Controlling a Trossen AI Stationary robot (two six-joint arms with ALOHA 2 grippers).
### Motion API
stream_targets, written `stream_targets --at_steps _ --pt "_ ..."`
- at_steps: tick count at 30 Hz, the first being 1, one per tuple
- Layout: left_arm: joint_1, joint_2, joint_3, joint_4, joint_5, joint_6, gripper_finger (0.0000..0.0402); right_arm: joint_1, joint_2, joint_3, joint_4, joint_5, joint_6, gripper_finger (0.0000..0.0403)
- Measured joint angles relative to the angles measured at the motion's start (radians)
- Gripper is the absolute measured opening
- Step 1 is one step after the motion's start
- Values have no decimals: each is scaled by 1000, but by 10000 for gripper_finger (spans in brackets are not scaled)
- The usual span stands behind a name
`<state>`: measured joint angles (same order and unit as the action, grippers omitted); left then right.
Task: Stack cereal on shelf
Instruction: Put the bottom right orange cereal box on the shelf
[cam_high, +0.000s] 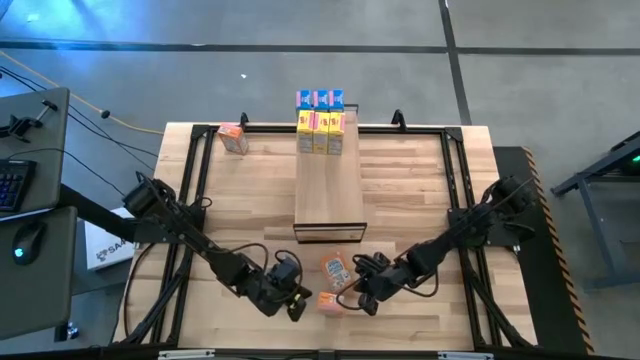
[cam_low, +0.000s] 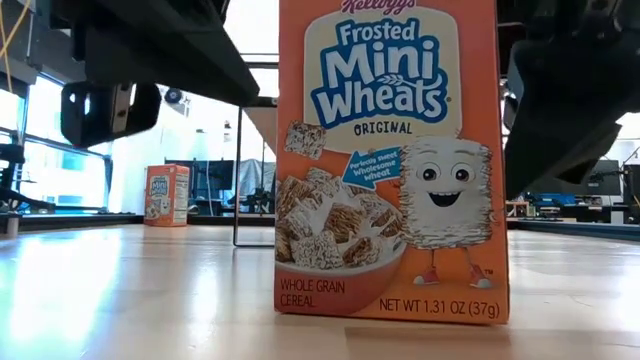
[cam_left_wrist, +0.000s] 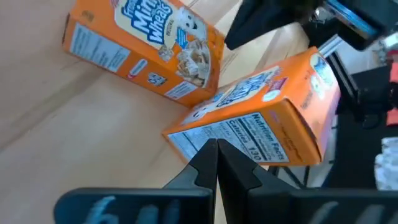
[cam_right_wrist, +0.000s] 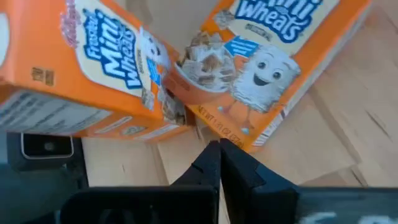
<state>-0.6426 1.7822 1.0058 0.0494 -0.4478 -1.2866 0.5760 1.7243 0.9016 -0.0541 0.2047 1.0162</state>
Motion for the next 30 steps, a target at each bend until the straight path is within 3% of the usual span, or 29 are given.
stream_targets --at_steps 5,8,12,16,20,30 --pt "0 -38 0 -38 -4 51 0 -11 -13 2 -94 4 74 0" --pt "1 -52 0 -89 -8 49 0 -13 -35 -3 -240 9 137 0" --pt "24 -52 -2 -103 -18 20 0 -11 -129 -1 -385 69 206 0" --pt "69 -52 -27 -104 -62 -8 0 6 -195 0 -292 160 156 0" --pt "123 -45 -62 -100 -117 -19 0 7 -179 0 -162 180 123 0" --pt "212 8 -95 29 -32 90 0 24 -159 0 -122 168 127 0"
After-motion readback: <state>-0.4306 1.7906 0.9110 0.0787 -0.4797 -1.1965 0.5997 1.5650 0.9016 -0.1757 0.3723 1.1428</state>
